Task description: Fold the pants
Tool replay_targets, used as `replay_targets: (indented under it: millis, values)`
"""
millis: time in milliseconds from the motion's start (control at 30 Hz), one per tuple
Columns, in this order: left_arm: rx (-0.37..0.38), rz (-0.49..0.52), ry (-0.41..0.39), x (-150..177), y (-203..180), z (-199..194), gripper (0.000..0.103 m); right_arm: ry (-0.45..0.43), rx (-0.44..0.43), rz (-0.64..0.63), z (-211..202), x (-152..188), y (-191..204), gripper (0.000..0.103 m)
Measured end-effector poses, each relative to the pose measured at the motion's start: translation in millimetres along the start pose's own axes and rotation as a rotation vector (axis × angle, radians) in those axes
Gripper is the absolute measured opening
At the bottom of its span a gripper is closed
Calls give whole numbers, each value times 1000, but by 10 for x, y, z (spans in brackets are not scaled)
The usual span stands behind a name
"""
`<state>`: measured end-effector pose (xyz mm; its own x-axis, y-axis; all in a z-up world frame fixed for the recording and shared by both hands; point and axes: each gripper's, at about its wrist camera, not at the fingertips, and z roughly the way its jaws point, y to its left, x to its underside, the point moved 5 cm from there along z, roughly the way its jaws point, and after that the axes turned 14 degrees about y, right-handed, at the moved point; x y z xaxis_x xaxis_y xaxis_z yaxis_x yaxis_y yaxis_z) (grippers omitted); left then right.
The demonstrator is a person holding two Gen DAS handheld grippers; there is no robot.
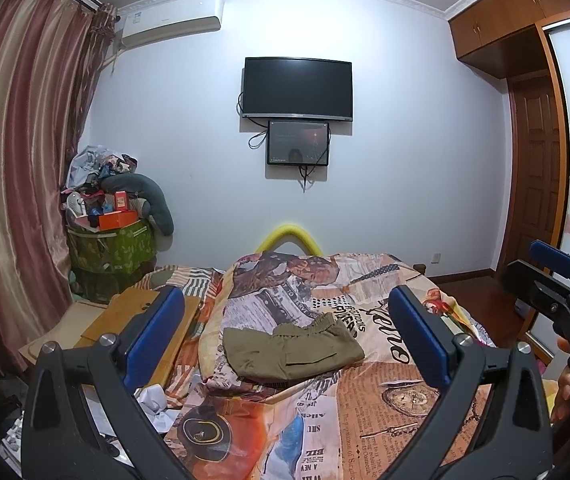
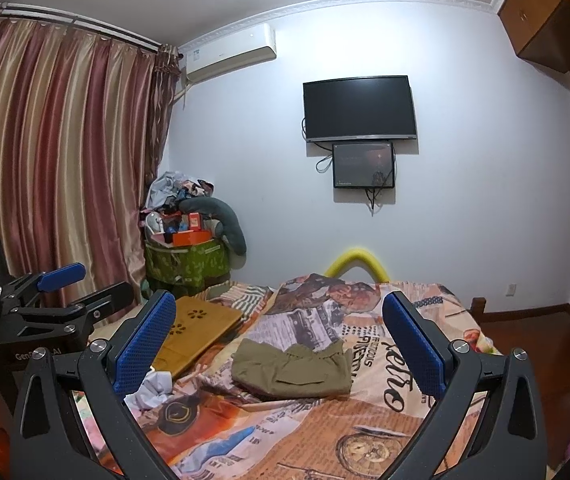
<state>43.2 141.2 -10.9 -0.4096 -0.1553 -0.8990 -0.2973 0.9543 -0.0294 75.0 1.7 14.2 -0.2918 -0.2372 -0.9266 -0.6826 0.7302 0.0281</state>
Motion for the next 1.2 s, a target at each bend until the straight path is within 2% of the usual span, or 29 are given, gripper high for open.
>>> replay_targets:
  millis: [1200]
  values:
    - [51,56,16,42,-22,41,103,40,-11,27,13,78,-17,103]
